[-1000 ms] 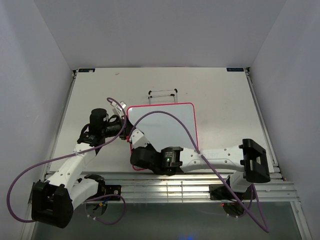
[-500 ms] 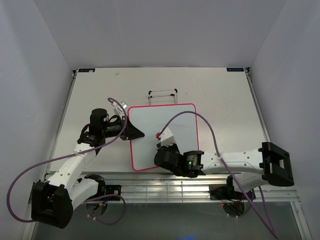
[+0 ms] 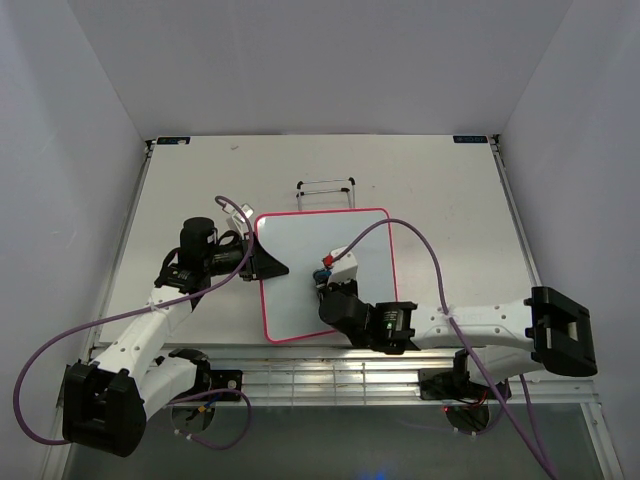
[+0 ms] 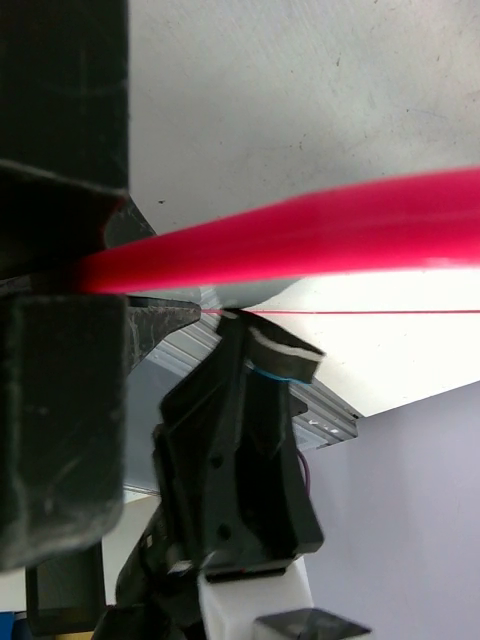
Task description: Erase the whiteboard
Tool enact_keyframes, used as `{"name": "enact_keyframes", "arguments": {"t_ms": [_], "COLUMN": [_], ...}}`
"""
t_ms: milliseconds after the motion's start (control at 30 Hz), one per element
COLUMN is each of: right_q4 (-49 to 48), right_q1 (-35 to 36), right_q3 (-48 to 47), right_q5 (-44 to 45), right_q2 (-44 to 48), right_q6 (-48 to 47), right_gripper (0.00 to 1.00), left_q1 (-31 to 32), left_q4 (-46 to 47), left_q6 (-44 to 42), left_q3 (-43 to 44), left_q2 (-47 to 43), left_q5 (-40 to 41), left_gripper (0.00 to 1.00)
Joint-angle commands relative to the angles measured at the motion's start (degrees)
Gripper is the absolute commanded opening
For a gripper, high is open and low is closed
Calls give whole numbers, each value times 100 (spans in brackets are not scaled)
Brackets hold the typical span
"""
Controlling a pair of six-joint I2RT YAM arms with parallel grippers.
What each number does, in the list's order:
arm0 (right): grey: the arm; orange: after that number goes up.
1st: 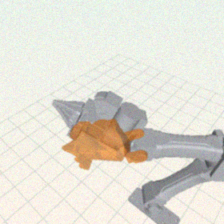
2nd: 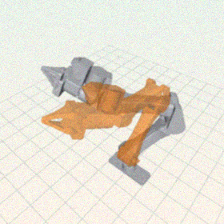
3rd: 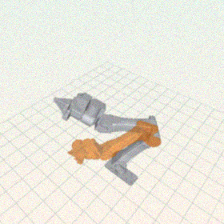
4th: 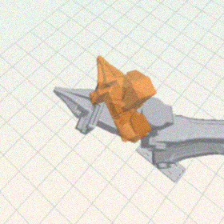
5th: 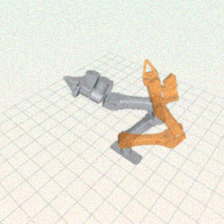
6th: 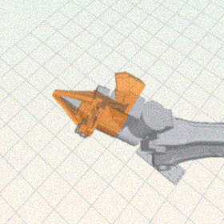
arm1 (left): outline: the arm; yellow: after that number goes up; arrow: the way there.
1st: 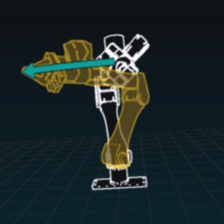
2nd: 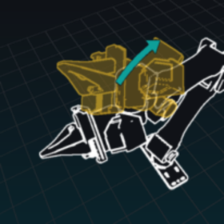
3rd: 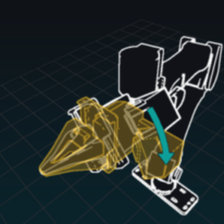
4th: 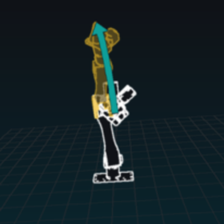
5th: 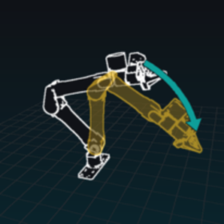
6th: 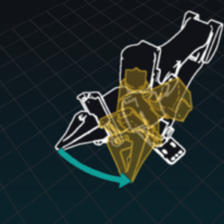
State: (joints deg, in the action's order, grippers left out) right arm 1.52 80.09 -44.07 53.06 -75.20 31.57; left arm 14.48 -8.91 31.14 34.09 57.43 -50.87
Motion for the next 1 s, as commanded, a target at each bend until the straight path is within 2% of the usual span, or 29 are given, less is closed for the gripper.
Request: {"name": "enact_keyframes", "arguments": {"t_ms": [0, 167, 300, 400, 533, 733, 967], "right_q4": [-1522, -1523, -1260, -760, 495, 1447, 745], "right_q1": [234, 550, 569, 569, 569, 595, 744], "right_q3": [-294, -795, -752, -682, -489, -154, -504], "right_q5": [-445, -612, -402, -42, 537, 776, 653], "right_q2": [-267, -618, -558, -461, -312, -30, -363], "right_q6": [-160, -108, 130, 427, 1086, 1992, 1336], "right_gripper": [8, 8, 8, 8, 8, 8, 8], "left_q1": [99, 108, 99, 99, 99, 99, 99], "left_q4": [-208, -217, -208, -208, -217, -243, -252], "left_q6": [-354, -363, -354, -354, -345, -327, -327], "left_q3": [-69, -69, -77, -69, -69, -69, -69], "left_q2": [-74, -74, -109, -118, -135, -118, -118], "left_q5": [25, 7, 33, 33, 60, 148, 157], "left_gripper": [0, 0, 0, 0, 0, 0, 0]}}
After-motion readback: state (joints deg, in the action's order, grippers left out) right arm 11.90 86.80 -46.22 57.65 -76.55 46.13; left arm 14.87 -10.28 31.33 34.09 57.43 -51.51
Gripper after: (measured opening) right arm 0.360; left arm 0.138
